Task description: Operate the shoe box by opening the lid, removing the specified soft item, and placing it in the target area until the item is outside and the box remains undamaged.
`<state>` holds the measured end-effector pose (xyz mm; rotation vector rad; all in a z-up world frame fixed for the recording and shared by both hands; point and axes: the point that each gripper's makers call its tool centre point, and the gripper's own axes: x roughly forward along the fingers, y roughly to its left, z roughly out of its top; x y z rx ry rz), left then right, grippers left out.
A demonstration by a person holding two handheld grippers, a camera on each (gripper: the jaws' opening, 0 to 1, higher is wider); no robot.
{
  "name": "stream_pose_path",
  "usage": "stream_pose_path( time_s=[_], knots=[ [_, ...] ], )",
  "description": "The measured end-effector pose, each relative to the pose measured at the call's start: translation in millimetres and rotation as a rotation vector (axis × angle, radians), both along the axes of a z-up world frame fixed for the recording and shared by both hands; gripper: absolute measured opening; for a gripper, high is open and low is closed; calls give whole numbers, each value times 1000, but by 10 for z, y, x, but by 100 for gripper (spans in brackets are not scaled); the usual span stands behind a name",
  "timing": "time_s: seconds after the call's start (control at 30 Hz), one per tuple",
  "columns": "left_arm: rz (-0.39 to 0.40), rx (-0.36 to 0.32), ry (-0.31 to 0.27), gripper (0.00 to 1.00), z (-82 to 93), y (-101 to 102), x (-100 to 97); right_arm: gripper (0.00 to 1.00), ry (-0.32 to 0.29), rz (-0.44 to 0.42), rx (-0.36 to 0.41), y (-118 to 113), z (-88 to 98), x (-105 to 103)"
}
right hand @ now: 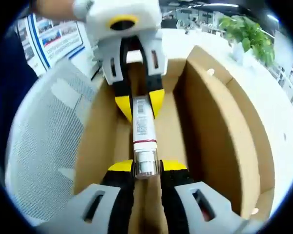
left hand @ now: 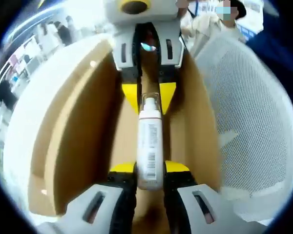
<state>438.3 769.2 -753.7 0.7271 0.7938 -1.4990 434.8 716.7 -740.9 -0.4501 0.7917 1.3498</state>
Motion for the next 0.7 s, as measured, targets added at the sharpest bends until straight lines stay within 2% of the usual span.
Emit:
stream_pose_path(
  time_s=[0.03,0.1,0.13,0.2,0.27,0.33,0.43,0.53,0.7],
  knots=[
    [28,-30,44,17,62,-21,-19,18,35,-26,44,8,107,-3],
    [60,-77,80,17,126,-43,-10,19,72,-84,136,13,294,47],
    [80,-102,127,17,166,-61,-40,19,98,-102,161,7,350,48],
    [113,-151,157,17,245,-88,-30,20,117,-136,210,-17,444,95],
    [134,-188,213,17,318,-116,-71,20,162,-156,260,-23,541,92],
    [156,-220,263,17,375,-135,-103,21,163,-148,269,-40,591,76],
    [151,-244,303,17,417,-123,-165,21,161,-124,286,-11,654,24],
    [131,-256,334,17,449,-115,-232,20,149,-37,240,1,634,-104],
    [72,-296,374,17,614,-202,-365,20,209,16,265,112,737,-267]
  ],
)
